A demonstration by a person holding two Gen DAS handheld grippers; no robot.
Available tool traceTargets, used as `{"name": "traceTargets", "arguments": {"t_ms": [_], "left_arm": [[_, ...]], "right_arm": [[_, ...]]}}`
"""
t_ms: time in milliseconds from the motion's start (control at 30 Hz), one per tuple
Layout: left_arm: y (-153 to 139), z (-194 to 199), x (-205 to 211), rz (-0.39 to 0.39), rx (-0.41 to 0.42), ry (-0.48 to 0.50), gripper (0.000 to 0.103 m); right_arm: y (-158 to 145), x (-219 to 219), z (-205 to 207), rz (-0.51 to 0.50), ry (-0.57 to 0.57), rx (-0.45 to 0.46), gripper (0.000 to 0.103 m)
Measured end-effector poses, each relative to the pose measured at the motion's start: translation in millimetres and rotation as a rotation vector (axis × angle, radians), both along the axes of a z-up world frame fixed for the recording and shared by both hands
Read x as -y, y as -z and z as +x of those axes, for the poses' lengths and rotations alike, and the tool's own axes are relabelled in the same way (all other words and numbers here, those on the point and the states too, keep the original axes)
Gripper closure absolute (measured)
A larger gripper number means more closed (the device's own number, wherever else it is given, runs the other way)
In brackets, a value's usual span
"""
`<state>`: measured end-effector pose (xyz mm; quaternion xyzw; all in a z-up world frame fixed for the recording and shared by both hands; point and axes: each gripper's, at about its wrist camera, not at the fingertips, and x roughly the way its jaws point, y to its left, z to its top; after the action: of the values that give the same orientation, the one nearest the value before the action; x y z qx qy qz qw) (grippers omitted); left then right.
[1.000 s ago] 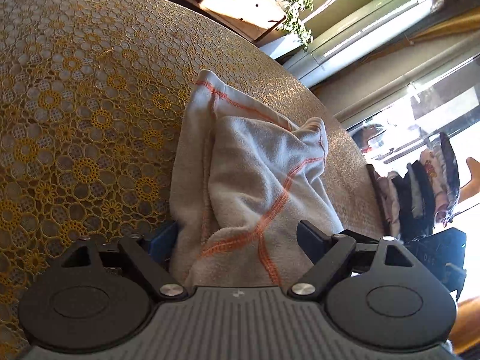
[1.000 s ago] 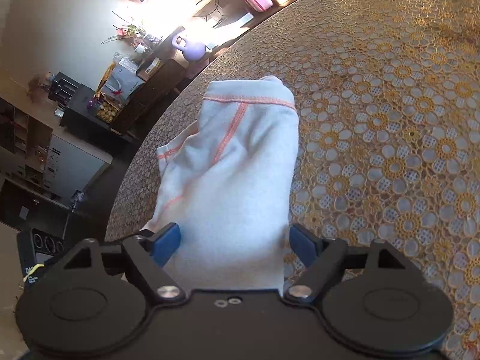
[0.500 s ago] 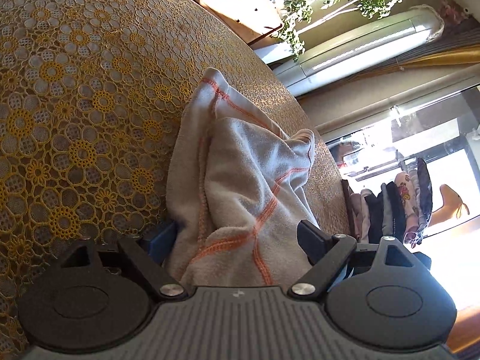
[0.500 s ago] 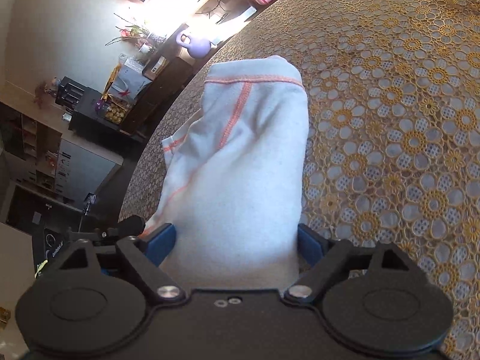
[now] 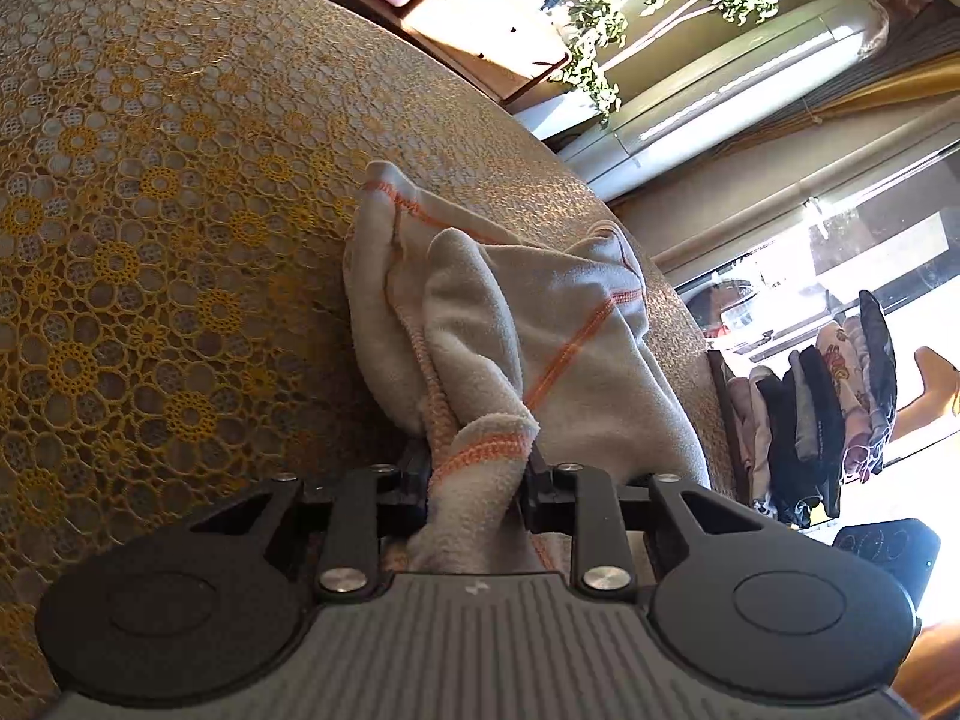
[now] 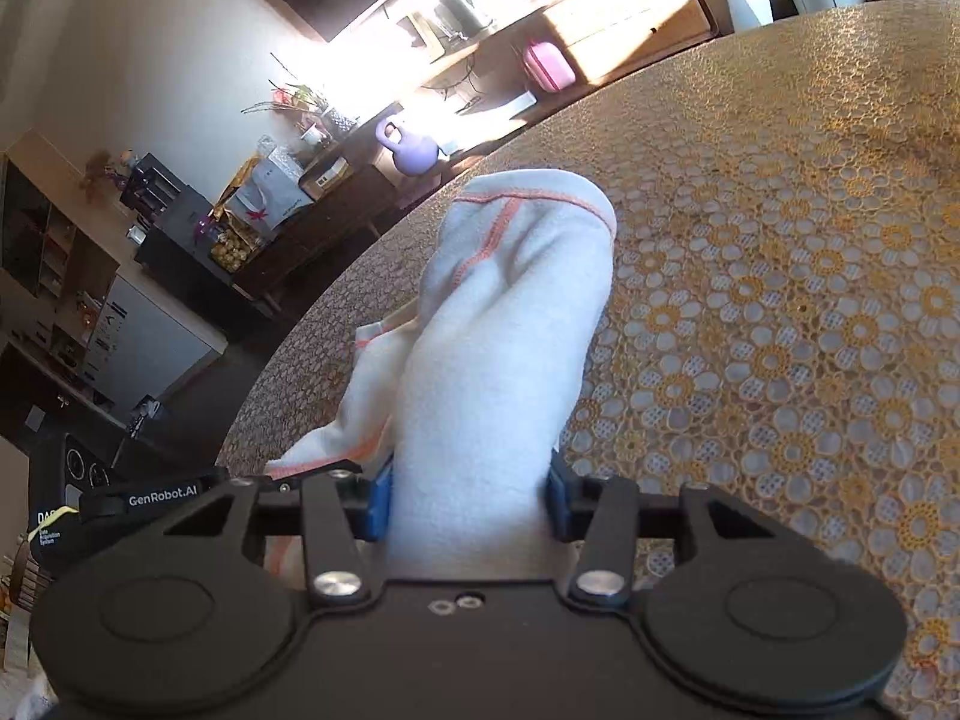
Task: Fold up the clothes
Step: 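Lift the folded garment with both grippers and carry it toward the clothes stack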
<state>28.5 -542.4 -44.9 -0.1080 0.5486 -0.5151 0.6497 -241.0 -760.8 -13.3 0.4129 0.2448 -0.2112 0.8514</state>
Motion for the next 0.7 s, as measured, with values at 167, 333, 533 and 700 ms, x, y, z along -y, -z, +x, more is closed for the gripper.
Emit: {"name": "traceTargets", "arguments": {"t_ms": [167,333,533,700], "left_arm": [[-15,-54,22,-0.011,0.017,0.041,0.078],[-18,-133,53,-0.029,0.018,0.134,0.079],[-5,-225,103,-0.024,0.019,0.267,0.079],[13,-266,121,0.001,0.030,0.309,0.077]], "right_arm": [[-14,2,-51,-0.024,0.030,0.000,0.000],[-24,1,-134,-0.051,0.088,-0.014,0.000],[-12,11,-240,-0.016,0.198,-0.034,0.000],[17,18,-290,0.046,0.253,-0.038,0.000]]}}
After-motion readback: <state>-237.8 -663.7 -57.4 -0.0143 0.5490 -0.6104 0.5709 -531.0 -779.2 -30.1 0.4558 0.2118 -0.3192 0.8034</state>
